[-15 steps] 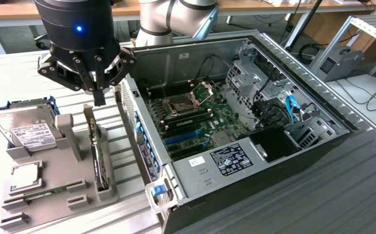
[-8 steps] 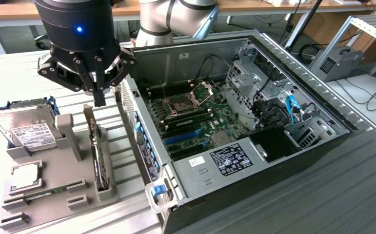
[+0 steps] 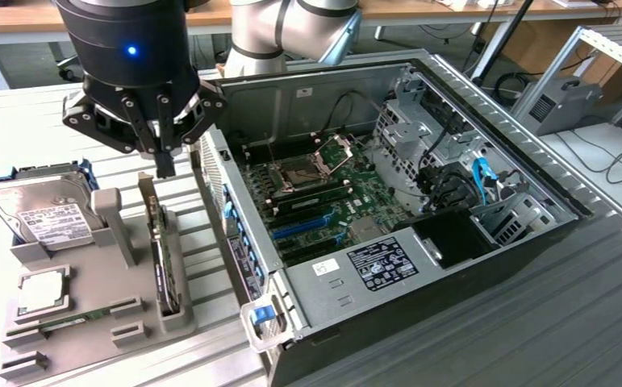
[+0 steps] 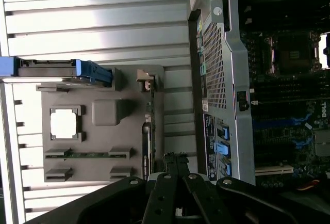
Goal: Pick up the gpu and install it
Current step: 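Reach for the gpu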
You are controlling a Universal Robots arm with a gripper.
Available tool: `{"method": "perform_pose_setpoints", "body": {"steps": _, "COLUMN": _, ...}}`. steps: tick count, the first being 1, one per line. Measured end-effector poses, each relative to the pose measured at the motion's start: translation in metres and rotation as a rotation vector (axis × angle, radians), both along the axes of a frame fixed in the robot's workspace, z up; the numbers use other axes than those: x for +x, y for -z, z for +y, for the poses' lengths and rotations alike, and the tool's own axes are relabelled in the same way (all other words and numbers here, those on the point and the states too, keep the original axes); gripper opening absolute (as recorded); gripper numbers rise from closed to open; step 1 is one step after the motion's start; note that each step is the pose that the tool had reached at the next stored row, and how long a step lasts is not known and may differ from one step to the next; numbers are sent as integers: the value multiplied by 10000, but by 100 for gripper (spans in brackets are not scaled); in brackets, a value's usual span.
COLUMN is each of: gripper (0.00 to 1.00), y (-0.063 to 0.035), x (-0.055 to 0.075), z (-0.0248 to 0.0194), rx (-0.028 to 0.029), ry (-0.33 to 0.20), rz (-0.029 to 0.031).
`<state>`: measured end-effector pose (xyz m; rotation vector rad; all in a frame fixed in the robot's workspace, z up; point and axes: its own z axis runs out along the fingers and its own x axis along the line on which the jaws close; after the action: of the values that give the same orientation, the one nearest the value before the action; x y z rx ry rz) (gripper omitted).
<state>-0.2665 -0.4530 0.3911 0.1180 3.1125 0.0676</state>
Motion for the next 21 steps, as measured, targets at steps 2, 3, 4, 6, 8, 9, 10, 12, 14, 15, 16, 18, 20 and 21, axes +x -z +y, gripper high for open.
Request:
{"method": "perform_pose_setpoints", "body": {"steps": 2, "gripper": 11, "y": 1, "x": 0, "z": -5, "rx": 0, "ry": 0, "rz": 0}}
{"method": "perform_pose_setpoints", "body": {"steps": 3, "gripper": 11, "y": 1, "x": 0, "z": -8, "rx": 0, "ry": 0, "rz": 0}}
{"method": "perform_pose_setpoints", "body": {"steps": 4, "gripper": 11, "y": 1, "x": 0, "z": -10, "rx": 0, "ry": 0, "rz": 0}}
{"method": "perform_pose_setpoints", "body": {"steps": 6, "gripper": 11, "y": 2, "x": 0, "z": -14, "rx": 0, "ry": 0, "rz": 0}}
{"method": "perform_pose_setpoints", "body": {"steps": 8, "gripper": 11, "y": 2, "x": 0, "z": -19, "rx": -1, "ry": 0, "rz": 1}}
{"method": "perform_pose_setpoints", "body": {"steps": 9, "gripper": 11, "y": 2, "x": 0, "z": -22, "rx": 0, "ry": 0, "rz": 0}}
{"method": "perform_pose_setpoints", "body": {"steps": 10, "gripper": 11, "y": 2, "x": 0, "z": -24, "rx": 0, "ry": 0, "rz": 0}}
{"method": "perform_pose_setpoints", "body": {"steps": 12, "gripper": 11, "y": 3, "x": 0, "z": -29, "rx": 0, "ry": 0, "rz": 1}}
{"method": "perform_pose_setpoints", "body": {"steps": 14, "gripper": 11, "y": 4, "x": 0, "z": -34, "rx": 0, "ry": 0, "rz": 0}}
{"method": "perform_pose_setpoints", "body": {"steps": 15, "gripper": 11, "y": 4, "x": 0, "z": -39, "rx": 0, "ry": 0, "rz": 1}}
{"method": "perform_pose_setpoints", "body": {"steps": 16, "gripper": 11, "y": 5, "x": 0, "z": -45, "rx": 1, "ry": 0, "rz": 0}}
{"method": "perform_pose_setpoints", "body": {"steps": 18, "gripper": 11, "y": 5, "x": 0, "z": -53, "rx": 0, "ry": 0, "rz": 1}}
{"method": "perform_pose_setpoints", "body": {"steps": 20, "gripper": 11, "y": 6, "x": 0, "z": -59, "rx": 0, "ry": 0, "rz": 0}}
{"method": "perform_pose_setpoints", "body": {"steps": 21, "gripper": 11, "y": 6, "x": 0, "z": -62, "rx": 0, "ry": 0, "rz": 0}}
